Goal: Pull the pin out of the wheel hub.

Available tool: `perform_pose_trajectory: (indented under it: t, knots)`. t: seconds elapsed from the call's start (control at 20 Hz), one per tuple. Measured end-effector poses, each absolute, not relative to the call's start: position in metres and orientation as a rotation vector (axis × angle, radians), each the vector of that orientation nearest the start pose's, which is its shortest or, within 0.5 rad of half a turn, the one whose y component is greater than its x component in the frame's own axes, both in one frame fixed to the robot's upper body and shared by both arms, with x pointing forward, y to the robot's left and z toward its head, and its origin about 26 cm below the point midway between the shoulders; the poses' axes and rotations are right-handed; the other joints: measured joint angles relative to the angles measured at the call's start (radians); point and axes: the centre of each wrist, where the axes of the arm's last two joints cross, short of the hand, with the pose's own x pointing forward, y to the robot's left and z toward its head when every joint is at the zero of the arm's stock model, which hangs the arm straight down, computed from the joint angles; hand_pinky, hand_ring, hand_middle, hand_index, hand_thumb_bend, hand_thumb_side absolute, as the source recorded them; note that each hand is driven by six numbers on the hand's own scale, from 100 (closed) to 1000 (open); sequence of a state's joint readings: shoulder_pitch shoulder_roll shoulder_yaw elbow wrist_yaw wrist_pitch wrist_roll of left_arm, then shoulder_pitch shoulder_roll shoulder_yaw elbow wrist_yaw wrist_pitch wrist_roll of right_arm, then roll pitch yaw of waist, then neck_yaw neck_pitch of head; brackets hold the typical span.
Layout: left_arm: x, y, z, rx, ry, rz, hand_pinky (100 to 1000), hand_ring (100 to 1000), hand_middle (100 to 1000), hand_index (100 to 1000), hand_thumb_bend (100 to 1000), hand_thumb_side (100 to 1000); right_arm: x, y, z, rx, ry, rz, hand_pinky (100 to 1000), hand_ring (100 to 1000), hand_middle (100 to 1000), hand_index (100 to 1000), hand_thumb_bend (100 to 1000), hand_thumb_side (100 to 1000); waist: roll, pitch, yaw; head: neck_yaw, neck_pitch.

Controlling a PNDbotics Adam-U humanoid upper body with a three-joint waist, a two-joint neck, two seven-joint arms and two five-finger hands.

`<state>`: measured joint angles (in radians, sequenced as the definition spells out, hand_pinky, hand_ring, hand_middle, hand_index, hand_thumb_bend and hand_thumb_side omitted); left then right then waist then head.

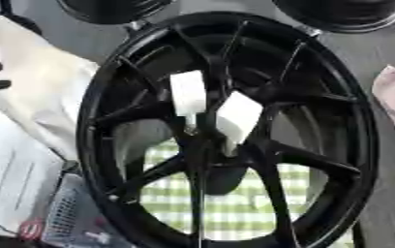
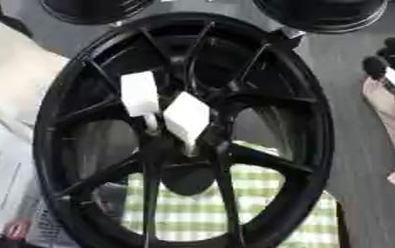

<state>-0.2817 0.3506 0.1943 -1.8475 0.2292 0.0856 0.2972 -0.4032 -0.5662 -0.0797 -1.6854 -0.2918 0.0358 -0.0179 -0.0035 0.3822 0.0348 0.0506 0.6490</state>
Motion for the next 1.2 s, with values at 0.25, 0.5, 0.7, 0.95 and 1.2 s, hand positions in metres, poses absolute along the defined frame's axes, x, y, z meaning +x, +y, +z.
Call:
perform_pose_trajectory:
  t: [0.25,0.5,0.7,0.95,1.2]
  knots:
    - [0.314,0.327,0.181,0.308,-2.073,0.24,652,731,596,722,693,505,0.346,-0.343,0.206,-0.186,-2.06,0.248,932,680,629,710,594,308,0.001,0.0,0.0,0.0,0.0]
    - [0.314,0.328,0.179,0.311,-2.069,0.24,652,733,596,721,693,504,0.346,-0.327,0.236,-0.19,-2.16,0.391,903,725,680,749,586,329,-0.012,-0.013,-0.003,-0.001,0.01]
    - [0.313,0.328,0.178,0.317,-2.064,0.234,652,734,597,721,693,505,0.336,-0.303,0.282,-0.235,-2.273,0.692,887,770,732,787,585,345,-0.021,-0.024,-0.002,-0.003,0.018]
    - [0.313,0.33,0.179,0.329,-2.063,0.221,652,735,598,721,694,505,0.315,-0.27,0.321,-0.309,-2.325,1.133,875,778,738,791,535,350,-0.031,-0.031,0.003,-0.008,0.02]
    - [0.313,0.328,0.179,0.322,-2.059,0.204,652,736,599,721,695,504,0.3,-0.252,0.342,-0.414,-2.283,1.539,868,778,737,790,510,343,-0.033,-0.032,0.021,-0.025,0.02]
